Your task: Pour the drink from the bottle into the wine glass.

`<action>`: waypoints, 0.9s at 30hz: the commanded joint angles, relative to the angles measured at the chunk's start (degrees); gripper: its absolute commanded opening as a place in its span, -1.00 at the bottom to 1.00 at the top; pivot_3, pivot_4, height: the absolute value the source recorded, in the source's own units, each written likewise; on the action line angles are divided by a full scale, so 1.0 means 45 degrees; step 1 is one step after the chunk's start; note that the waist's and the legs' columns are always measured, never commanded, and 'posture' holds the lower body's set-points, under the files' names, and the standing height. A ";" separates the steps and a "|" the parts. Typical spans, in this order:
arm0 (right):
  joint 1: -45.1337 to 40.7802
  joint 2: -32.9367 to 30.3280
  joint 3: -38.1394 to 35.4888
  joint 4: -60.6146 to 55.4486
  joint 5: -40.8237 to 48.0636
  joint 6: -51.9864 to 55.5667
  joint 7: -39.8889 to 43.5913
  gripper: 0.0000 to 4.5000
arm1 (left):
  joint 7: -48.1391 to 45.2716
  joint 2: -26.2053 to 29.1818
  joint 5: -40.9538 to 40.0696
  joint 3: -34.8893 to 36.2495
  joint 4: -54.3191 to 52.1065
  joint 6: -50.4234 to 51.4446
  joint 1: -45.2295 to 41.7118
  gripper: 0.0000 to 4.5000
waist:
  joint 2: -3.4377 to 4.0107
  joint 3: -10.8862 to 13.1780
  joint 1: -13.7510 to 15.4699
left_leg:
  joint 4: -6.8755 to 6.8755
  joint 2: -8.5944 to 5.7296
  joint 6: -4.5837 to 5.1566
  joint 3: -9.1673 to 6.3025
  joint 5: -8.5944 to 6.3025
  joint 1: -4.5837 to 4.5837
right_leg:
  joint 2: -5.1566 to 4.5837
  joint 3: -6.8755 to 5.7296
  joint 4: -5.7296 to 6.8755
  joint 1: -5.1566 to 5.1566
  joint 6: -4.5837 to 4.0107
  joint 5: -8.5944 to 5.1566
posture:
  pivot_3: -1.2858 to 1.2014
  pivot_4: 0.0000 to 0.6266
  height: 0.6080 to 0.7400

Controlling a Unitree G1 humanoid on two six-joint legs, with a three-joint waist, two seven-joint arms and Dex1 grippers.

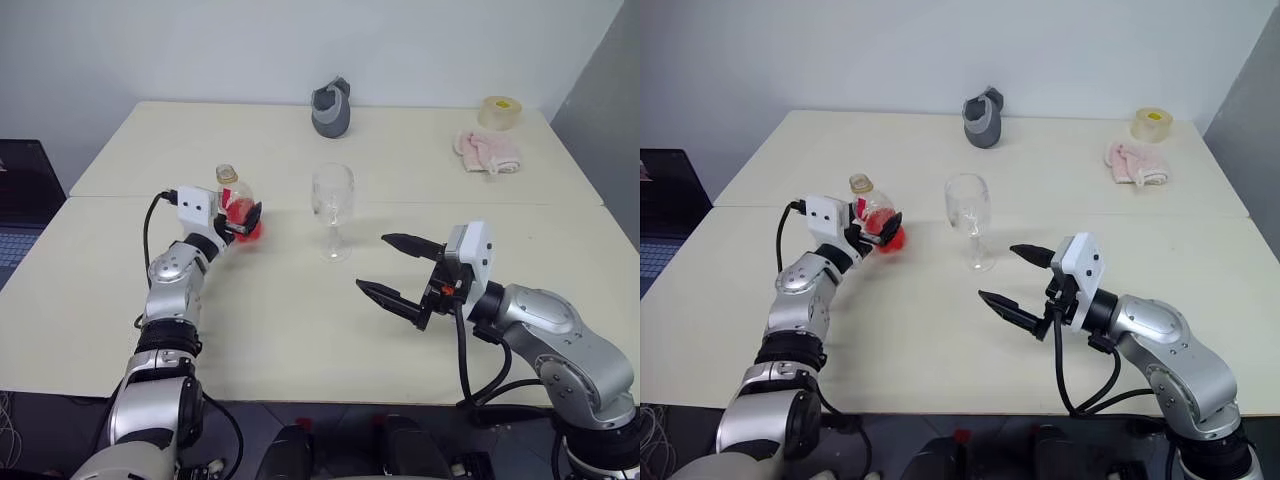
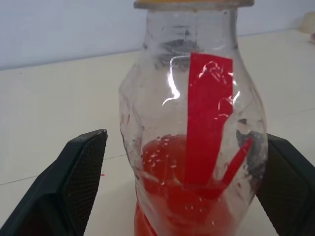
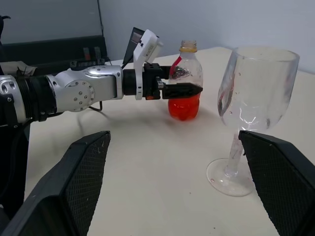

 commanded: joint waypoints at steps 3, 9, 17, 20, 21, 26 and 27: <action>-0.0007 -0.0079 -0.0185 -0.0457 0.0212 -0.0066 -0.0167 1.00 | -0.0233 0.0046 -0.0028 0.0017 0.0180 -0.0618 -0.0441 0.47 | 0.0000 0.0000 -0.0003 | 0.0000 0.0000 -0.0001 -0.0002 0.0001 0.0000 | 0.0000 0.0002 0.0000 0.0000 0.0000 0.0000 | 0.03 -0.52 1.00; 0.0031 -0.0096 -0.0142 -0.0392 0.0171 -0.0159 -0.0198 1.00 | -0.0229 0.0069 -0.0043 0.0051 0.0194 -0.0727 -0.0523 -0.31 | -0.0001 0.0000 -0.0004 | 0.0002 0.0000 -0.0001 -0.0002 0.0000 -0.0001 | 0.0000 0.0003 0.0001 -0.0001 0.0000 0.0000 | 0.03 -0.52 1.00; -0.0010 0.0028 -0.0169 -0.0054 -0.0080 -0.0265 -0.0468 1.00 | -0.0582 0.0279 0.0000 -0.0191 -0.0931 -0.0091 -0.0191 -0.54 | -0.0001 0.0000 -0.0006 | 0.0003 0.0001 -0.0002 -0.0002 0.0001 -0.0002 | 0.0000 0.0002 0.0002 -0.0002 0.0000 0.0000 | 0.03 -0.52 1.00; -0.0607 0.0293 -0.0351 0.0346 0.0003 0.0067 -0.1050 1.00 | -0.1140 0.0533 0.0229 -0.0625 -0.1506 0.0370 -0.0442 -0.54 | -0.0003 0.0001 -0.0011 | 0.0006 -0.0001 -0.0003 -0.0002 0.0002 -0.0005 | 0.0000 0.0000 0.0003 -0.0002 0.0000 0.0000 | 0.03 -0.52 1.00; -0.0919 0.0383 -0.0353 0.0508 -0.0033 0.0126 -0.1229 1.00 | -0.1260 0.0660 0.0348 -0.0793 -0.1628 0.0435 -0.0677 -0.54 | -0.0002 0.0001 -0.0024 | 0.0008 0.0000 -0.0003 -0.0002 0.0002 -0.0006 | 0.0001 0.0001 0.0005 -0.0002 0.0000 0.0000 | 0.03 -0.52 1.00; -0.2444 0.0800 -0.0269 0.1213 -0.0231 0.0456 -0.2002 1.00 | -0.1887 0.1159 0.1112 -0.1605 -0.1343 -0.0146 -0.2379 -0.54 | -0.0009 0.0005 -0.0022 | 0.0009 -0.0002 -0.0010 -0.0002 0.0006 -0.0020 | 0.0007 -0.0010 0.0006 -0.0013 0.0000 0.0000 | 0.03 -0.52 1.00; -0.2652 0.0819 -0.0198 0.1324 -0.0383 0.0456 -0.2125 1.00 | -0.1970 0.1200 0.1224 -0.1712 -0.1172 -0.0333 -0.2678 -0.54 | -0.0009 0.0005 -0.0017 | 0.0010 -0.0003 -0.0012 0.0000 0.0007 -0.0023 | 0.0006 -0.0010 0.0004 -0.0015 0.0000 0.0000 | 0.03 -0.52 1.00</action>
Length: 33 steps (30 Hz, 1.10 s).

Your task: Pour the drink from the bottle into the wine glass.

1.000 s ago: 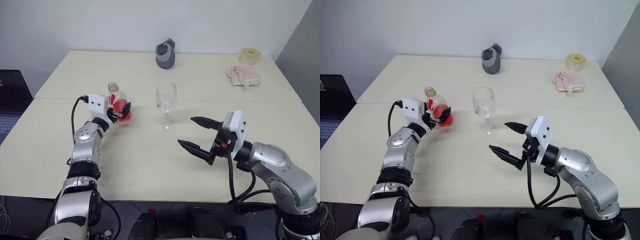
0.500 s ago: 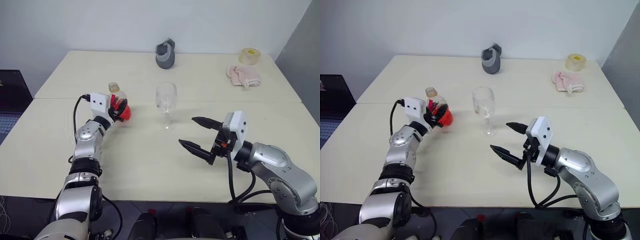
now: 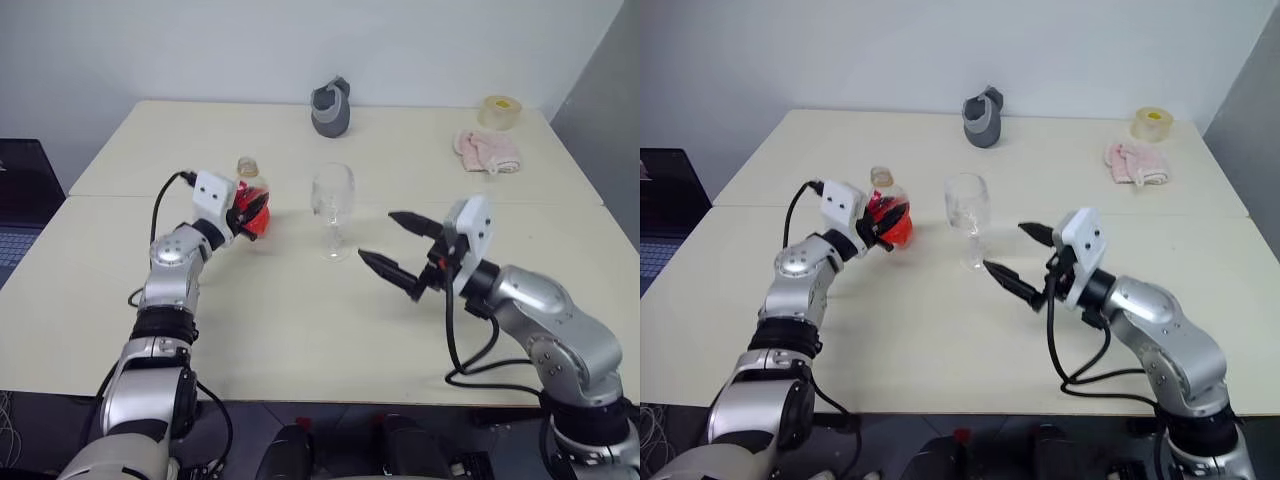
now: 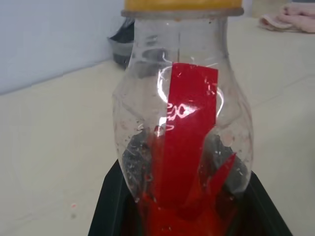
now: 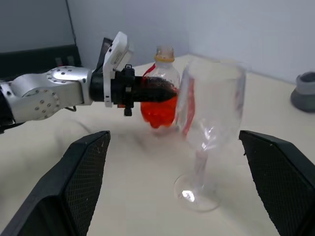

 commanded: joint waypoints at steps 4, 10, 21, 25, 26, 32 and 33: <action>-0.1148 0.0347 0.0031 0.0435 -0.0555 -0.0002 -0.0651 1.00 | -0.0695 0.0441 0.0657 -0.0564 0.0308 -0.1611 -0.2004 -0.54 | 0.0001 -0.0001 -0.0010 | -0.0002 -0.0008 -0.0001 0.0012 0.0000 0.0001 | -0.0010 0.0013 -0.0006 -0.0002 0.0000 0.0000 | 0.03 -0.52 1.00; -0.1806 0.0848 0.0421 0.1087 -0.1152 -0.0250 -0.0886 1.00 | -0.1302 0.0658 0.1604 -0.1383 0.1753 -0.3694 -0.3239 -0.54 | 0.0001 0.0000 -0.0101 | -0.0004 -0.0004 0.0002 0.0017 0.0000 0.0003 | 0.0000 0.0007 0.0002 -0.0007 0.0000 0.0000 | 0.03 -0.52 1.00; -0.2438 0.1757 0.0751 0.1757 -0.1960 -0.0299 -0.1313 1.00 | -0.1124 0.1270 0.3063 -0.2074 0.4477 -0.6679 -0.4944 -0.54 | 0.0001 0.0000 -0.0311 | -0.0006 -0.0008 0.0003 0.0018 0.0000 -0.0007 | -0.0001 0.0006 0.0010 -0.0022 0.0000 0.0000 | 0.03 -0.52 1.00; -0.2432 0.1863 0.0767 0.1847 -0.2078 -0.0357 -0.1184 1.00 | -0.0911 0.1495 0.3590 -0.2373 0.4995 -0.7532 -0.5205 -0.54 | 0.0001 0.0000 -0.0309 | -0.0004 -0.0010 0.0003 0.0015 0.0000 -0.0013 | -0.0001 0.0004 0.0012 -0.0025 0.0000 0.0000 | 0.03 -0.52 1.00; -0.2439 0.1869 0.0771 0.1866 -0.2100 -0.0371 -0.1153 1.00 | -0.0836 0.1556 0.3724 -0.2441 0.5110 -0.7701 -0.5286 -0.54 | 0.0001 0.0000 -0.0312 | -0.0003 -0.0010 0.0003 0.0016 0.0000 -0.0013 | -0.0001 0.0005 0.0012 -0.0025 0.0000 0.0000 | 0.03 -0.52 1.00; -0.2506 0.1906 0.0792 0.2023 -0.2201 -0.0495 -0.1045 1.00 | -0.0322 0.1862 0.4531 -0.2812 0.5678 -0.8601 -0.5757 -0.54 | 0.0001 0.0000 -0.0327 | -0.0004 -0.0011 0.0004 0.0018 -0.0001 -0.0017 | 0.0000 0.0007 0.0015 -0.0035 0.0000 0.0000 | 0.03 -0.52 1.00; -0.2508 0.1921 0.0805 0.2035 -0.2211 -0.0517 -0.1034 1.00 | -0.0181 0.1923 0.4713 -0.2906 0.5747 -0.8765 -0.5818 -0.54 | 0.0001 0.0000 -0.0327 | -0.0004 -0.0012 0.0004 0.0019 -0.0001 -0.0016 | -0.0001 0.0008 0.0016 -0.0035 0.0000 0.0000 | 0.03 -0.52 1.00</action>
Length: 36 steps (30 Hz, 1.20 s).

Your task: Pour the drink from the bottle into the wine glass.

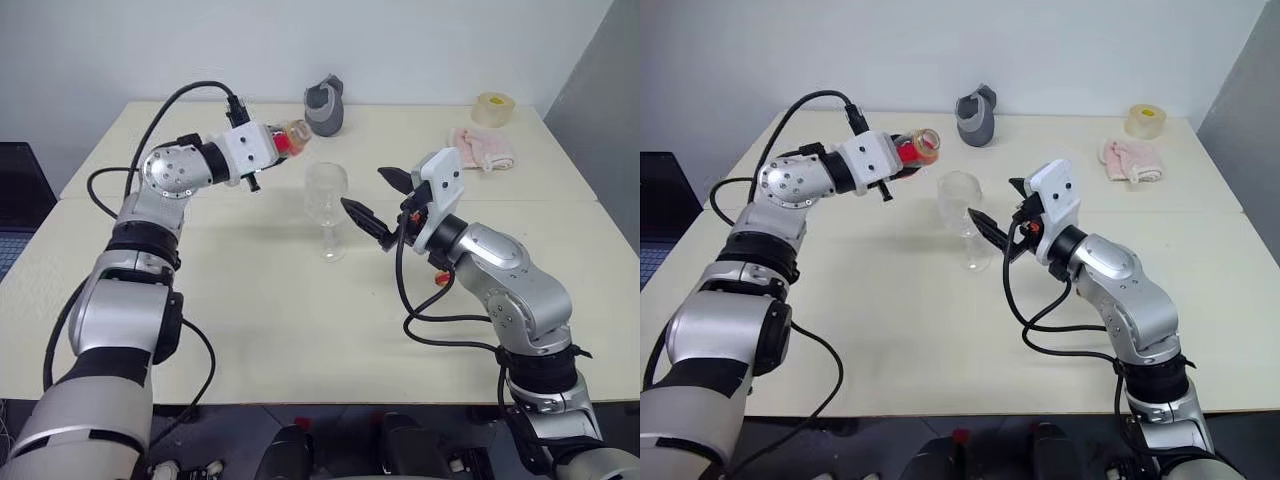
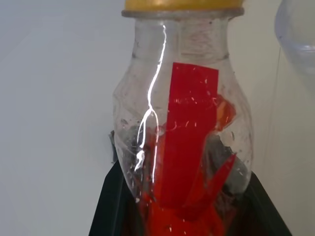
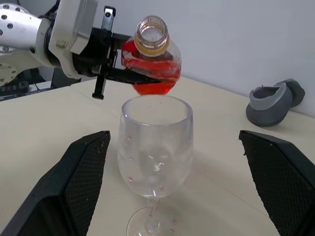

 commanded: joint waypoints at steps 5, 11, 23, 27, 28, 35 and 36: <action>-0.0234 0.0188 -0.0059 -0.0373 -0.0062 -0.0326 0.0195 1.00 | 0.1277 0.0621 0.1128 -0.0438 0.0192 -0.1392 -0.0910 -0.54 | 0.0000 0.0000 -0.0008 | 0.0000 0.0001 0.0000 -0.0001 0.0000 0.0001 | 0.0001 -0.0001 0.0002 0.0000 0.0000 0.0000 | 0.03 -0.52 1.00; -0.0145 0.0308 -0.0117 -0.0337 -0.0084 -0.0483 0.0364 1.00 | 0.2161 0.0870 0.1990 -0.0915 0.0530 -0.1959 -0.1518 -0.54 | 0.0000 0.0000 -0.0003 | 0.0003 -0.0002 0.0000 -0.0003 0.0000 -0.0007 | 0.0001 -0.0003 0.0000 -0.0004 0.0000 0.0000 | 0.03 -0.52 1.00; -0.0043 0.0326 -0.0043 -0.0373 -0.0215 -0.0591 0.0368 1.00 | 0.3473 0.1090 0.3193 -0.1673 0.0907 -0.2767 -0.2307 -0.54 | 0.0000 0.0000 -0.0027 | 0.0003 -0.0002 0.0000 -0.0003 0.0001 -0.0008 | 0.0002 -0.0003 0.0006 -0.0008 0.0000 0.0000 | 0.03 -0.52 1.00; -0.0034 0.0336 -0.0015 -0.0365 -0.0239 -0.0611 0.0369 1.00 | 0.3784 0.1186 0.3567 -0.1932 0.0981 -0.2884 -0.2433 -0.54 | 0.0000 0.0000 -0.0029 | 0.0003 -0.0003 0.0000 -0.0001 0.0000 -0.0009 | 0.0002 -0.0003 0.0006 -0.0008 0.0000 0.0000 | 0.03 -0.52 1.00; -0.0012 0.0342 -0.0002 -0.0383 -0.0252 -0.0618 0.0358 1.00 | 0.3867 0.1222 0.3633 -0.1997 0.0997 -0.2921 -0.2439 -0.54 | 0.0000 0.0000 -0.0035 | 0.0003 -0.0002 0.0000 0.0000 0.0000 -0.0008 | 0.0002 -0.0003 0.0006 -0.0008 0.0000 0.0000 | 0.03 -0.52 1.00; 0.0085 0.0415 0.0050 -0.0436 -0.0294 -0.0717 0.0354 1.00 | 0.4367 0.1487 0.4064 -0.2331 0.1073 -0.3198 -0.2598 -0.54 | 0.0000 0.0000 -0.0063 | 0.0003 -0.0002 0.0000 0.0000 0.0001 -0.0008 | 0.0002 -0.0002 0.0010 -0.0011 0.0000 0.0000 | 0.03 -0.52 1.00; 0.0087 0.0429 0.0063 -0.0411 -0.0311 -0.0755 0.0361 1.00 | 0.4467 0.1513 0.4135 -0.2394 0.1079 -0.3214 -0.2633 -0.54 | 0.0000 0.0000 -0.0063 | 0.0003 -0.0002 0.0000 -0.0001 0.0001 -0.0008 | 0.0002 -0.0002 0.0010 -0.0011 0.0000 0.0000 | 0.03 -0.52 1.00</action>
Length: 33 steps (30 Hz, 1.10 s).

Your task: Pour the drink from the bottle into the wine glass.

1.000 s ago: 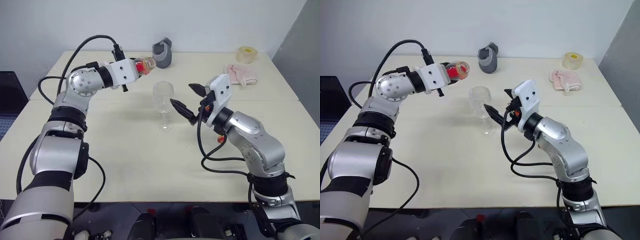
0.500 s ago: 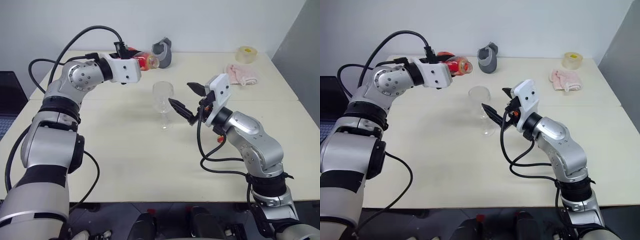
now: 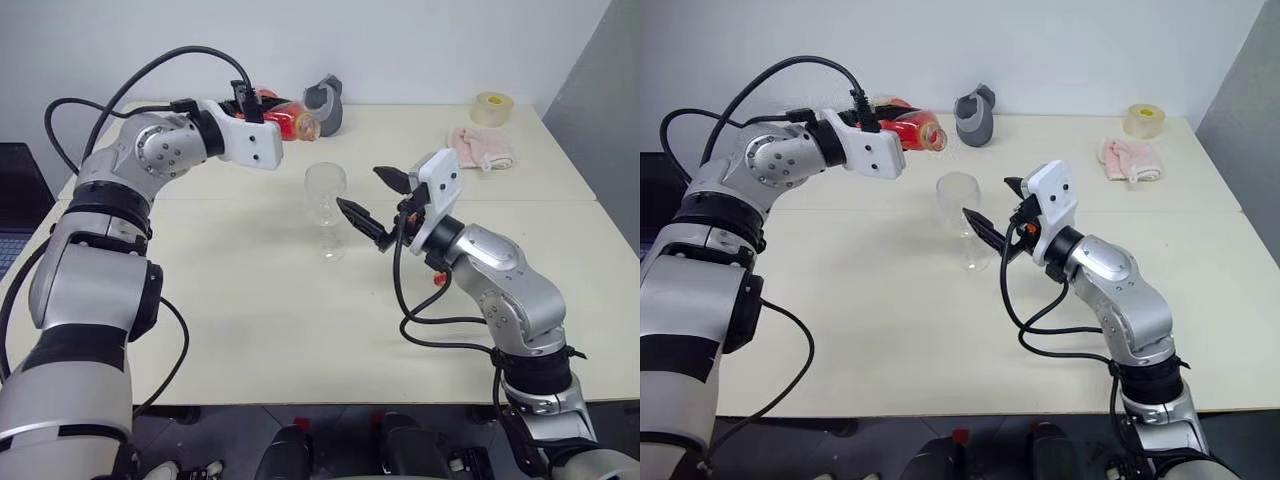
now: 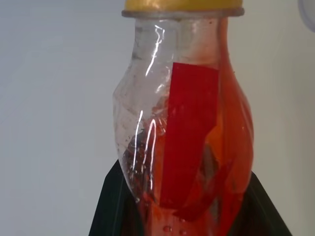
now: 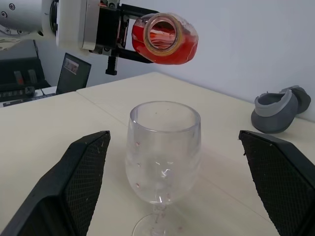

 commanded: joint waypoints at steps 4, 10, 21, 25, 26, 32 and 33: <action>0.0016 0.0101 0.0076 -0.0373 -0.0102 -0.0465 0.0050 1.00 | 0.0658 0.0366 0.0272 -0.0107 -0.0049 -0.0346 -0.0710 -0.54 | 0.0000 0.0000 0.0001 | 0.0000 -0.0002 0.0000 0.0001 0.0000 -0.0001 | -0.0001 -0.0001 0.0000 0.0000 0.0000 0.0000 | 0.03 -0.52 1.00; 0.0035 0.0171 0.0126 -0.0400 -0.0080 -0.0453 0.0010 1.00 | 0.0994 0.0477 0.0577 -0.0281 -0.0026 -0.0485 -0.0829 -0.54 | 0.0000 0.0000 -0.0019 | 0.0000 -0.0001 0.0000 0.0001 0.0000 0.0000 | 0.0000 -0.0001 0.0003 -0.0001 0.0000 0.0000 | 0.03 -0.52 1.00; 0.0019 0.0205 0.0213 -0.0271 -0.0166 -0.0527 0.0107 1.00 | 0.1739 0.0583 0.1246 -0.0604 0.0132 -0.0459 -0.1146 -0.54 | 0.0000 0.0000 -0.0023 | 0.0001 -0.0001 0.0000 0.0003 0.0000 0.0000 | 0.0000 -0.0001 0.0009 -0.0004 0.0001 0.0000 | 0.03 -0.52 1.00; 0.0016 0.0126 0.0176 -0.0225 -0.0207 -0.0592 0.0239 1.00 | 0.2050 0.0681 0.1502 -0.0746 0.0164 -0.0470 -0.1294 -0.54 | 0.0000 0.0000 -0.0024 | 0.0001 -0.0002 0.0000 0.0003 0.0000 0.0000 | 0.0000 0.0000 0.0010 -0.0004 0.0000 0.0000 | 0.03 -0.52 1.00; 0.0008 0.0126 0.0166 -0.0214 -0.0210 -0.0596 0.0249 1.00 | 0.2094 0.0695 0.1530 -0.0767 0.0184 -0.0460 -0.1328 -0.54 | 0.0000 0.0000 -0.0024 | 0.0001 -0.0002 0.0000 0.0003 0.0000 0.0000 | 0.0000 0.0000 0.0011 -0.0005 0.0000 0.0000 | 0.03 -0.52 1.00; 0.0011 0.0162 0.0157 -0.0191 -0.0267 -0.0634 0.0278 1.00 | 0.2310 0.0762 0.1711 -0.0973 0.0257 -0.0430 -0.1443 -0.54 | 0.0000 0.0000 -0.0024 | 0.0001 -0.0002 0.0000 0.0003 0.0000 -0.0001 | 0.0000 0.0000 0.0012 -0.0005 0.0000 0.0000 | 0.03 -0.52 1.00; 0.0014 0.0164 0.0157 -0.0186 -0.0268 -0.0640 0.0280 1.00 | 0.2333 0.0772 0.1748 -0.0997 0.0274 -0.0412 -0.1459 -0.54 | 0.0000 0.0000 -0.0024 | 0.0001 -0.0002 0.0000 0.0004 0.0000 -0.0001 | -0.0001 0.0000 0.0012 -0.0005 0.0000 0.0000 | 0.03 -0.52 1.00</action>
